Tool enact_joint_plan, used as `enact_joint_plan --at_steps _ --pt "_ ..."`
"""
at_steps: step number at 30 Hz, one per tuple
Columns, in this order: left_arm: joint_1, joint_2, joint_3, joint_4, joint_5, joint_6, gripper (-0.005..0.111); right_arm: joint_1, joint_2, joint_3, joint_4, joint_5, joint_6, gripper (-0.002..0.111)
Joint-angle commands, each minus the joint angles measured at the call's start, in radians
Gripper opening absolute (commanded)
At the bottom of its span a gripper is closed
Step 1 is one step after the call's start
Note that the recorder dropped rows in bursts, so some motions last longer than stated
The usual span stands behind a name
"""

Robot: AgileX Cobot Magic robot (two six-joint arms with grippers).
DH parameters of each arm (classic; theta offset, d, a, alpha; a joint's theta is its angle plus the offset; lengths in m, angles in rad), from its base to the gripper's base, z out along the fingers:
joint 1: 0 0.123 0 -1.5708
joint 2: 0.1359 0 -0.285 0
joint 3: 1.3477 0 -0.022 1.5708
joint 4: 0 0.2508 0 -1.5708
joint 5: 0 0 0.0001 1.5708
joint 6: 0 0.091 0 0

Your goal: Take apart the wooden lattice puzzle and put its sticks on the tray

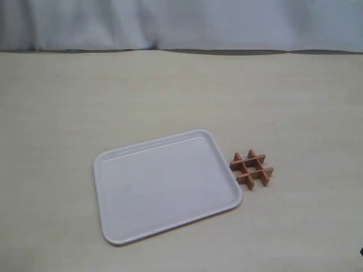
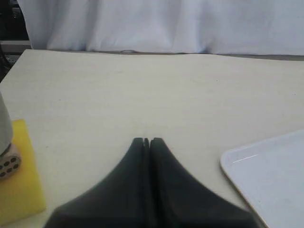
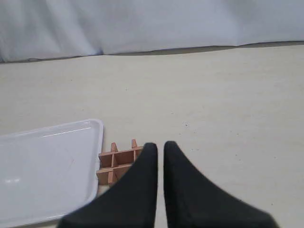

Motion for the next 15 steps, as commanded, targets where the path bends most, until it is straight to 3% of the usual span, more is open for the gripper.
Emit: enact_joint_plan --at_steps 1,9,15 --pt "0.0 -0.002 0.003 -0.001 -0.009 0.0 0.0 0.002 -0.004 0.002 -0.005 0.002 -0.006 0.004" --pt "0.0 -0.002 0.003 -0.001 -0.009 0.0 0.0 0.002 -0.004 0.002 -0.005 -0.016 -0.006 0.004" --pt "0.0 -0.002 0.003 -0.001 -0.009 0.0 0.0 0.002 -0.004 0.002 -0.005 -0.195 -0.006 0.004"
